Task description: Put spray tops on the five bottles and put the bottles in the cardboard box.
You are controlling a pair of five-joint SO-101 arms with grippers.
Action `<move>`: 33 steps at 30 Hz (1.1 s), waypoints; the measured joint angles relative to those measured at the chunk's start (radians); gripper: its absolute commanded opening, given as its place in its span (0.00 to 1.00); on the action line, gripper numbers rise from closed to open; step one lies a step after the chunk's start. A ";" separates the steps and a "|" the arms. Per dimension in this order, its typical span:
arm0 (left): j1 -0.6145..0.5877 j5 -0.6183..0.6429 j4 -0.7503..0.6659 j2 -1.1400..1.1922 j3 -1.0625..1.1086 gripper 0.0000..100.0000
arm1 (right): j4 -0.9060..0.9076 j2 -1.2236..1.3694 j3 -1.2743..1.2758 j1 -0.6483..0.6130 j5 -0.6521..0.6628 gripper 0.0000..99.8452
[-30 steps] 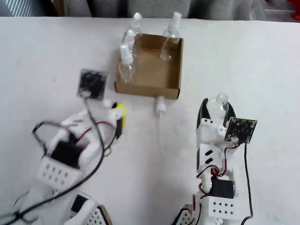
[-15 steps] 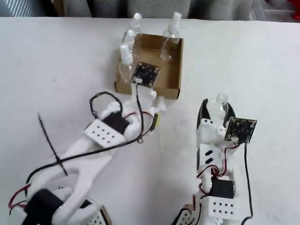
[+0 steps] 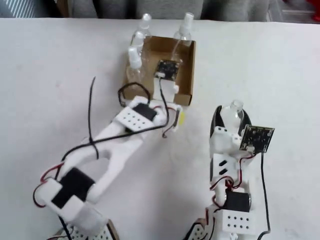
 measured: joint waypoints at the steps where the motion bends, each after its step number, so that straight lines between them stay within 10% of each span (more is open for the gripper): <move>1: 0.000 0.000 0.000 0.023 -0.017 0.19 | 0.000 0.000 0.000 -0.008 0.000 0.02; 33: -0.031 0.011 0.000 0.152 -0.124 0.19 | 0.000 0.000 0.000 -0.014 0.000 0.02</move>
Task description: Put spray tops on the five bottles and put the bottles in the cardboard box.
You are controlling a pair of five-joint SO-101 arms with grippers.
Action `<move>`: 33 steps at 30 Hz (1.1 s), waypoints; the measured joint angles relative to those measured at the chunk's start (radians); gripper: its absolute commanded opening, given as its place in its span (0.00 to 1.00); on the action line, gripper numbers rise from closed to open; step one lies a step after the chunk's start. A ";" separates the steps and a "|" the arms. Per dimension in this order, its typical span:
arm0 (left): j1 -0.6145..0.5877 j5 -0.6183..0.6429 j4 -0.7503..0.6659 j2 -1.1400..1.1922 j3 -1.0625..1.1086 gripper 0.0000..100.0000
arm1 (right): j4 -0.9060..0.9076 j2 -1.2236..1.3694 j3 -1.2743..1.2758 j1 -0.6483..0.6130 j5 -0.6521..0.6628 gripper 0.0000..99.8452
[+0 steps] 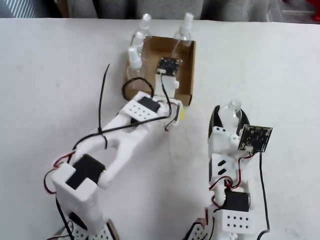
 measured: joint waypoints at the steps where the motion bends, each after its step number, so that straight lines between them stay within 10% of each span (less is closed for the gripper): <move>1: 0.000 0.005 0.000 0.000 0.000 0.19 | 0.000 0.000 0.000 0.000 0.000 0.02; 19: -0.009 0.078 0.354 0.318 -0.448 0.19 | 0.000 0.000 0.000 0.000 0.000 0.02; 33: -0.009 0.138 0.373 0.382 -0.494 0.19 | 0.000 0.000 0.000 0.000 0.000 0.02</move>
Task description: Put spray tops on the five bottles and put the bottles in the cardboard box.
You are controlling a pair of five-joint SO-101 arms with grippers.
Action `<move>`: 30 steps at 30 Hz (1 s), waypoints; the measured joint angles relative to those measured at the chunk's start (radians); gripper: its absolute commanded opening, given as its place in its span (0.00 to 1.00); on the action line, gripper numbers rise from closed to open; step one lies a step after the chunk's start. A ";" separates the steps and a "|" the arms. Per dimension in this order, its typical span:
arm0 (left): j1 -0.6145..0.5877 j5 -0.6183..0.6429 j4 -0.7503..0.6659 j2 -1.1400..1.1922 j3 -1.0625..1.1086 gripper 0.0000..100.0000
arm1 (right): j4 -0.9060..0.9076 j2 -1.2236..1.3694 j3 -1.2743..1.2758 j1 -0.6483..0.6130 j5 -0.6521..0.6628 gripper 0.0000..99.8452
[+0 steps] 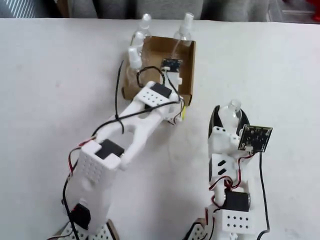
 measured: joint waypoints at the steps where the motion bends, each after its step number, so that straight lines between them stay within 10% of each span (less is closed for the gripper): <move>1: 0.000 0.017 0.000 0.000 0.000 0.19 | 0.000 0.000 0.000 0.000 0.000 0.02; 8: 0.000 0.035 -0.009 0.006 0.000 0.01 | 0.000 0.000 0.000 0.000 0.000 0.02; 30: 0.018 0.012 0.052 -0.014 0.015 0.02 | 0.014 0.000 0.000 -0.002 0.000 0.02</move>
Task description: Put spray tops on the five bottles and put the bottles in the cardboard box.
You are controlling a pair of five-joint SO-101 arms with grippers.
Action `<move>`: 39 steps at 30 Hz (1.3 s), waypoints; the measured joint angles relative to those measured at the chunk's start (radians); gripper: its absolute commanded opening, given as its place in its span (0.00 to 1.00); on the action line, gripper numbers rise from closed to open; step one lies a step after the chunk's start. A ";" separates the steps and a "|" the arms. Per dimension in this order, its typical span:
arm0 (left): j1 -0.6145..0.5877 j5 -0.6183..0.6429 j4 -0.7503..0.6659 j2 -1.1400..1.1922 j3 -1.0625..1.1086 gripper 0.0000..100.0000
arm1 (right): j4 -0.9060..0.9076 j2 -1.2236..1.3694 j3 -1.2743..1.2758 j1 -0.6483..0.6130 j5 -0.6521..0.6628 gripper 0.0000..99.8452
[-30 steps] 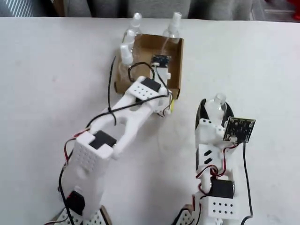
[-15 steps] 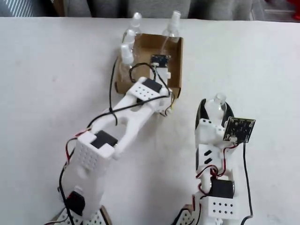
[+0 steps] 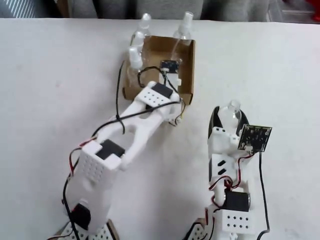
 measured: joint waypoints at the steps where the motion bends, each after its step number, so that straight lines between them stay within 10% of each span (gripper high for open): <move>1: 0.003 -0.005 0.000 -0.017 0.025 0.02 | 0.000 0.000 0.000 0.000 0.000 0.02; 13: 0.005 -0.017 -0.273 -0.491 0.571 0.02 | 0.000 0.000 0.000 -0.011 0.000 0.02; 30: -0.121 -0.127 -0.509 -1.278 1.224 0.02 | -0.453 -0.012 0.000 -0.583 0.002 0.02; 39: -0.247 -0.130 -0.520 -1.702 1.427 0.02 | -0.480 0.187 -0.114 -0.643 0.002 0.02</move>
